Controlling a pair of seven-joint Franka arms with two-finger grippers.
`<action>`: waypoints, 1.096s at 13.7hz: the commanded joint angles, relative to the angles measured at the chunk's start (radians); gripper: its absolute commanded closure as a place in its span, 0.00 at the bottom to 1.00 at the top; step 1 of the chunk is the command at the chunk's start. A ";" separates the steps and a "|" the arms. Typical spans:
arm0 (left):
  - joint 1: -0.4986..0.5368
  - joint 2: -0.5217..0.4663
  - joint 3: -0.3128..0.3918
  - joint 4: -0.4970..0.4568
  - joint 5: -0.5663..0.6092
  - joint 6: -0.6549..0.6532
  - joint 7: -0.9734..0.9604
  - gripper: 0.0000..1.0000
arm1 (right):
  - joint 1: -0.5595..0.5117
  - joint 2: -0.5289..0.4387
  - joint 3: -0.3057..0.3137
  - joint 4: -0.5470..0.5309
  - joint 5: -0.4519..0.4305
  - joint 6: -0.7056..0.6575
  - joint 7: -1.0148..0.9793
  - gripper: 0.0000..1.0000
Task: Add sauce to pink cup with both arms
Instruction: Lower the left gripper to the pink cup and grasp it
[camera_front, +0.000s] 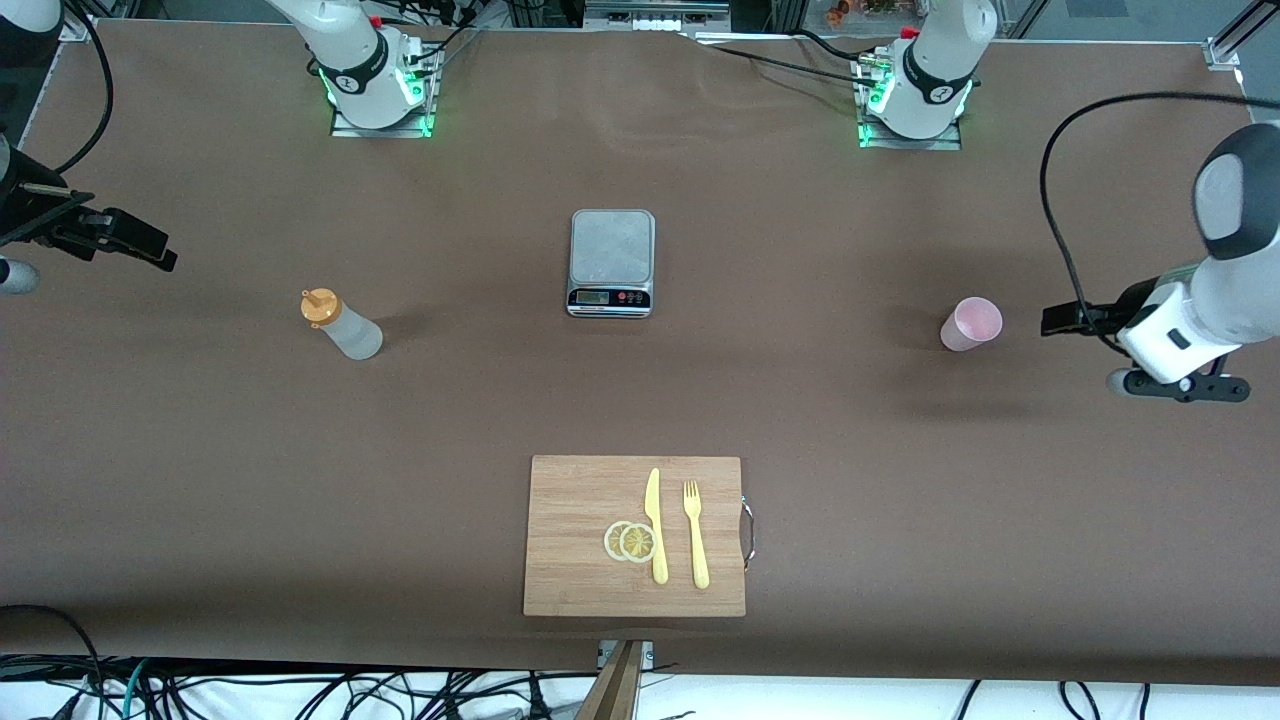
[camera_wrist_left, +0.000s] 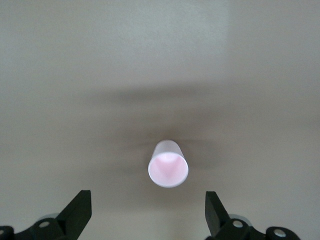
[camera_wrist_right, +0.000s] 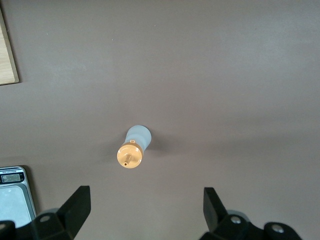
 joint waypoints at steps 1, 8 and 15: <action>0.032 -0.009 -0.005 -0.146 0.024 0.186 0.078 0.01 | -0.005 -0.017 0.007 -0.014 0.017 -0.002 -0.011 0.00; 0.057 0.012 -0.002 -0.347 0.021 0.445 0.123 0.03 | -0.005 -0.018 0.007 -0.014 0.017 -0.003 -0.011 0.00; 0.055 0.005 -0.001 -0.488 0.022 0.557 0.184 0.04 | -0.005 -0.017 0.007 -0.014 0.017 -0.002 -0.012 0.00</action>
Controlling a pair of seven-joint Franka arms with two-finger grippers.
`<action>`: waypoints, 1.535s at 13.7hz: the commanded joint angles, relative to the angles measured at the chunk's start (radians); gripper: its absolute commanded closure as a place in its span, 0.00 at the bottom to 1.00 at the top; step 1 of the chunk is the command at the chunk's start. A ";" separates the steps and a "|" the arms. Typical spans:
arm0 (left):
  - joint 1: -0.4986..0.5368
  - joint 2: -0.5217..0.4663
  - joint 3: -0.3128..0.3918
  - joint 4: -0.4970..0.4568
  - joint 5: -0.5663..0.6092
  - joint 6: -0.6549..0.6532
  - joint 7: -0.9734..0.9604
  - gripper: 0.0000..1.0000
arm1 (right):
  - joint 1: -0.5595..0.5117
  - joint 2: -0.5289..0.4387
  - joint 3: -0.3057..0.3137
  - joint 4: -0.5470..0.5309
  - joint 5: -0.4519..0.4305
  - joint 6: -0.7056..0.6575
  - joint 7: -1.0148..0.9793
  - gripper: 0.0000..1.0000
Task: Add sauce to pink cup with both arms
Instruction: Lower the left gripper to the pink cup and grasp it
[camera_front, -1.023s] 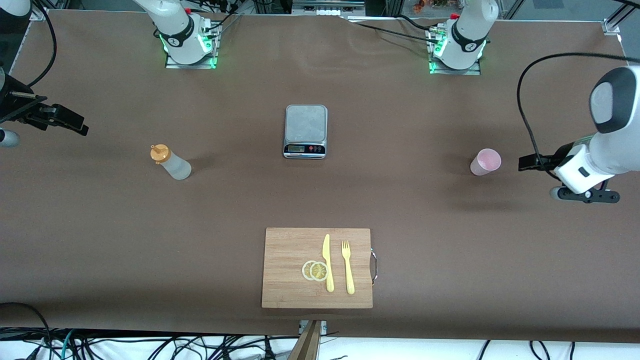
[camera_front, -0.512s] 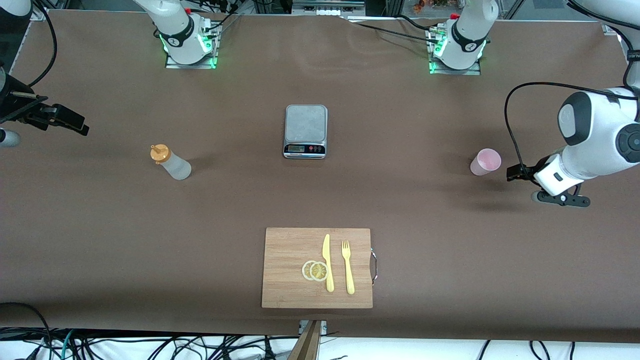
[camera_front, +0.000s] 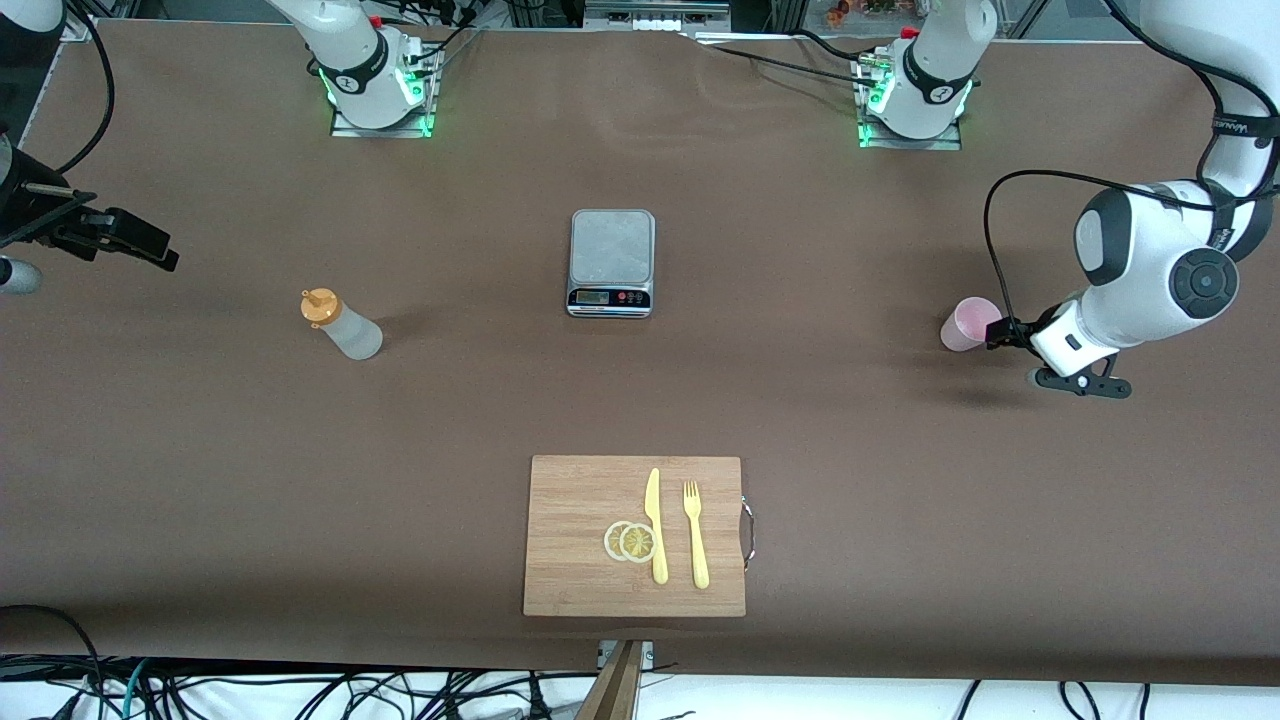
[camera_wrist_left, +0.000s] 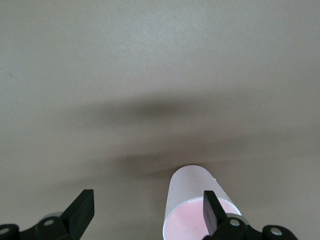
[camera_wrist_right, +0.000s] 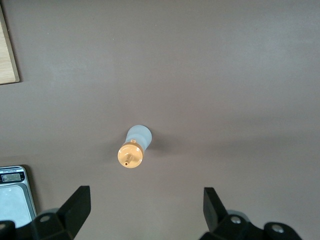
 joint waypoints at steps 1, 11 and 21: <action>0.003 -0.022 -0.002 -0.055 0.018 0.028 0.045 0.04 | -0.005 -0.017 0.004 -0.014 0.017 -0.001 -0.011 0.00; 0.006 -0.062 0.013 -0.165 0.007 0.108 0.050 0.24 | -0.005 -0.017 0.004 -0.014 0.017 -0.001 -0.011 0.00; -0.007 -0.061 0.015 -0.147 -0.065 0.102 0.041 1.00 | -0.005 -0.017 0.004 -0.014 0.017 -0.001 -0.012 0.00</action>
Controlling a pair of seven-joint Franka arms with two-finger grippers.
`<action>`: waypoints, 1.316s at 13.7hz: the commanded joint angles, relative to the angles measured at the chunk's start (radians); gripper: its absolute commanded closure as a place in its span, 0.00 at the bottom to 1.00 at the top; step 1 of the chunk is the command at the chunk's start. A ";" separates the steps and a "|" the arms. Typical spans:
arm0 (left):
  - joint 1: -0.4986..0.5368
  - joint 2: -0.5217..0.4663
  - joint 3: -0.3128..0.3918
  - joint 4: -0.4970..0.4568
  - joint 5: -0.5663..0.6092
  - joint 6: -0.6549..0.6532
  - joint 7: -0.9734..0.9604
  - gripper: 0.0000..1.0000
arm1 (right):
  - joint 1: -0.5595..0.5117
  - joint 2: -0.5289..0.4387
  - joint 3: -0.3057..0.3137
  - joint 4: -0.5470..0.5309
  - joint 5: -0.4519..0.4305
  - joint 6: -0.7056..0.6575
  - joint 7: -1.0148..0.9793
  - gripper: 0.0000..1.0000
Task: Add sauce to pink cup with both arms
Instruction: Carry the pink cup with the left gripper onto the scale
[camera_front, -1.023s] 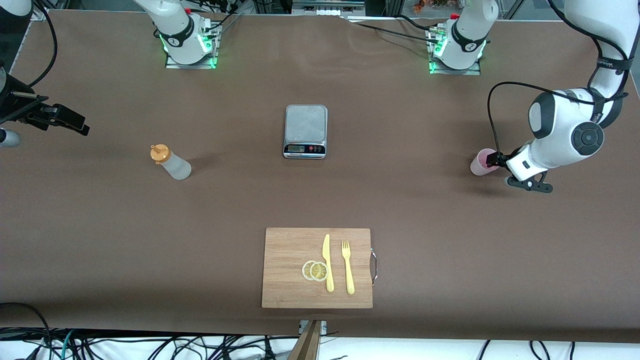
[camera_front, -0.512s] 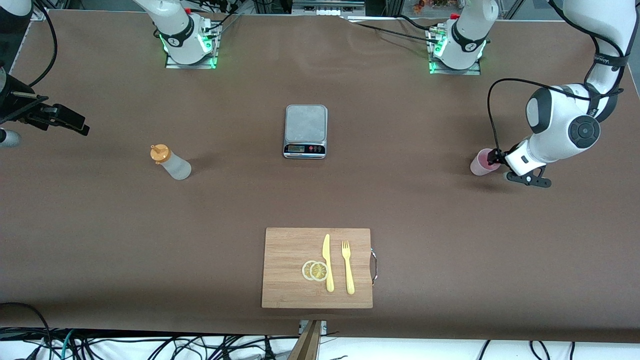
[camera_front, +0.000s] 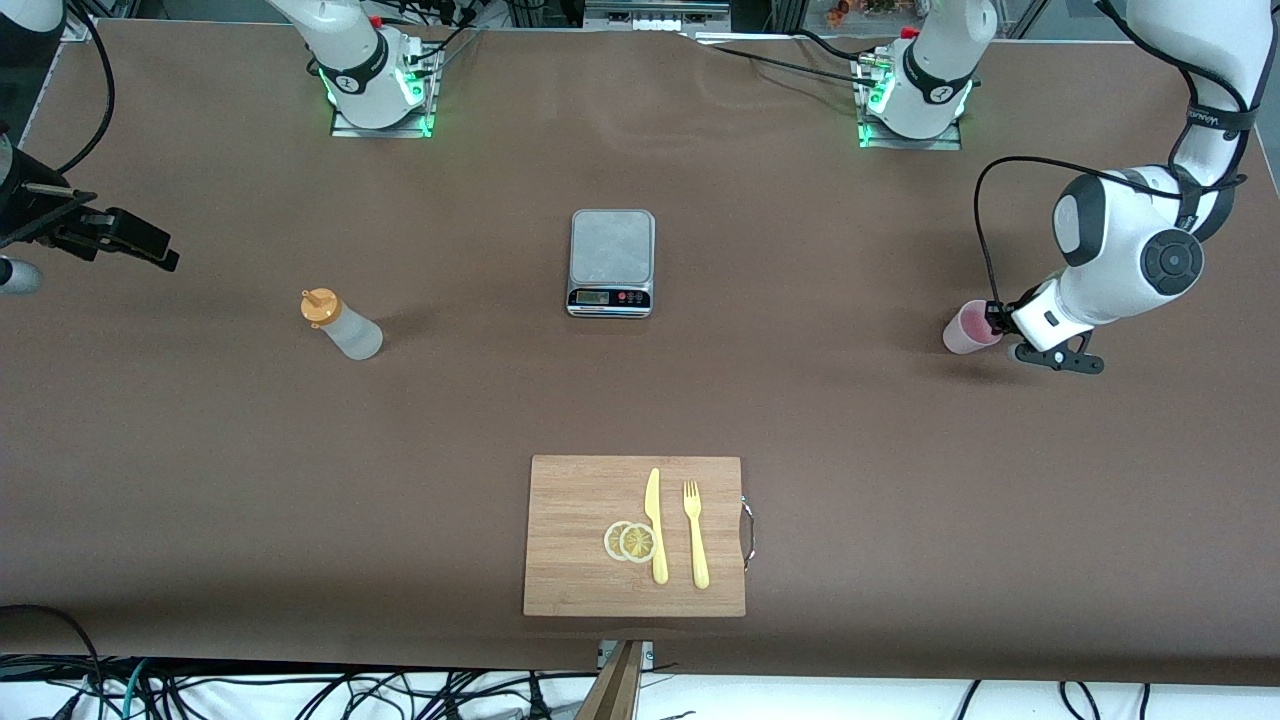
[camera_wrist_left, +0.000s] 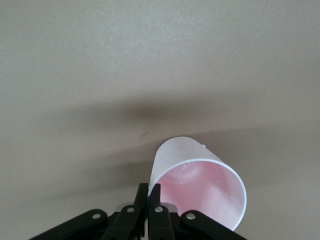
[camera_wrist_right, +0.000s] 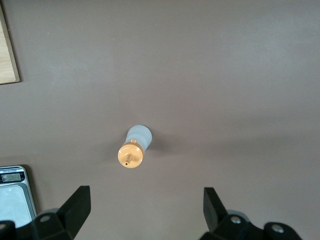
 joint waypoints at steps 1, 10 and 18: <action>-0.019 -0.028 0.002 0.013 -0.026 0.000 0.005 1.00 | -0.005 -0.017 0.003 -0.014 0.017 -0.001 -0.012 0.00; -0.528 -0.022 -0.004 0.292 -0.092 -0.221 -0.300 1.00 | -0.005 -0.017 0.003 -0.014 0.017 -0.003 -0.012 0.00; -0.865 0.140 -0.004 0.450 -0.202 -0.210 -0.704 1.00 | -0.004 -0.017 0.003 -0.014 0.017 -0.003 -0.012 0.00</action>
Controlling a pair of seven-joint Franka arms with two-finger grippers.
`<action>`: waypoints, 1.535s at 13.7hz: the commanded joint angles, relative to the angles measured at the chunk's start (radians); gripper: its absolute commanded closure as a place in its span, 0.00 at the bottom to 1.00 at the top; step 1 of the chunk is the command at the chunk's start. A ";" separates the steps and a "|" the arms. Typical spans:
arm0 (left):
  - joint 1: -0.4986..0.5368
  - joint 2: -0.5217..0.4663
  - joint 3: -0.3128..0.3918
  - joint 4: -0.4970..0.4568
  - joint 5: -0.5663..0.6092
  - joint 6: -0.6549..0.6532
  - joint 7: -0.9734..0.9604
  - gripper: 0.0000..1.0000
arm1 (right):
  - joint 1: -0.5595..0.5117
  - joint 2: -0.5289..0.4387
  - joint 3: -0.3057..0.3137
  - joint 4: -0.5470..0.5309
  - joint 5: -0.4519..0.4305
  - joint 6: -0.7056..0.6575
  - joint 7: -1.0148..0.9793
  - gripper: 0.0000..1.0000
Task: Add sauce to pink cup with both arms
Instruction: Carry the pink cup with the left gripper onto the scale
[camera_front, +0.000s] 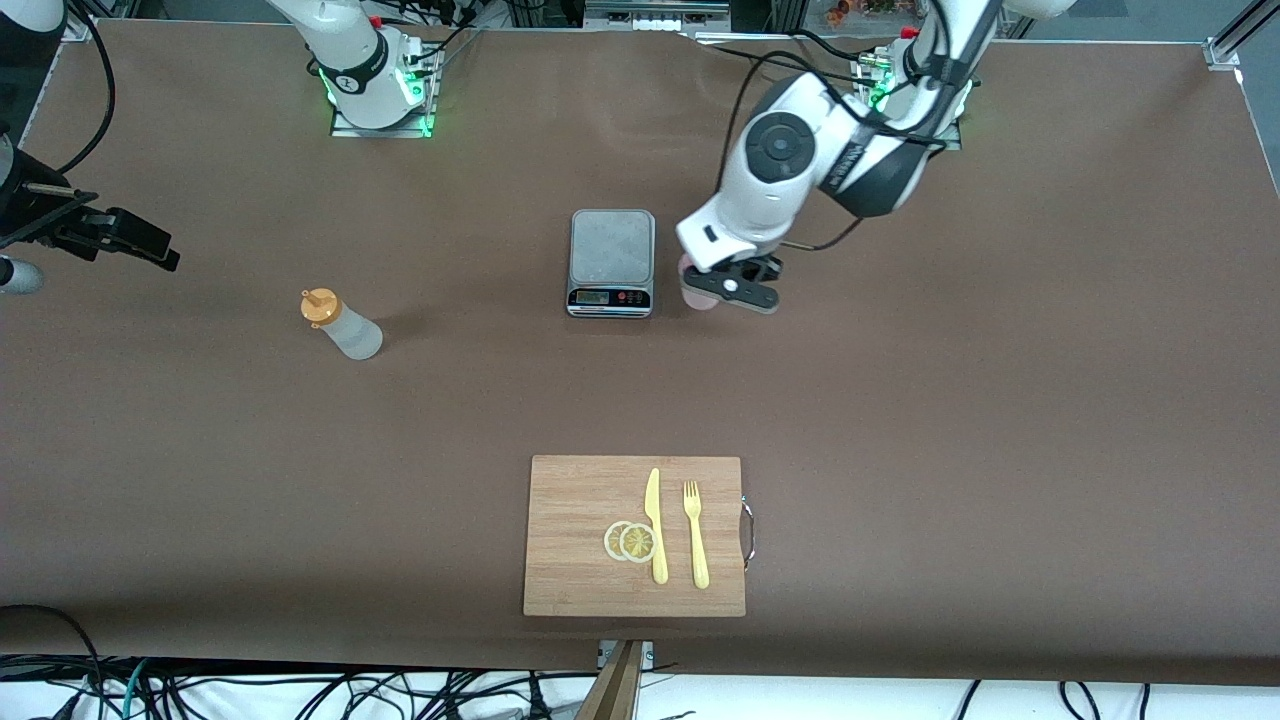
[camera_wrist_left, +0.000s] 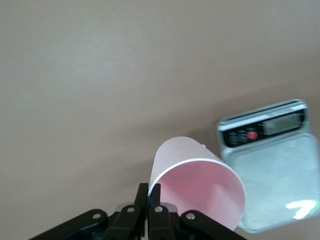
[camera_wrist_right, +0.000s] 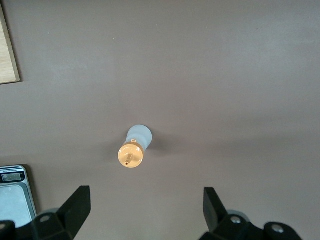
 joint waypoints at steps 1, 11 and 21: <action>-0.067 0.091 0.019 0.105 -0.068 -0.013 -0.059 1.00 | -0.004 -0.017 0.003 -0.014 0.016 -0.003 -0.011 0.00; -0.210 0.193 0.019 0.154 -0.097 0.053 -0.197 1.00 | 0.010 0.023 0.004 -0.014 0.016 -0.003 -0.018 0.00; -0.217 0.155 0.027 0.156 -0.111 0.034 -0.213 0.00 | -0.080 0.183 -0.007 -0.032 0.219 -0.030 -1.027 0.00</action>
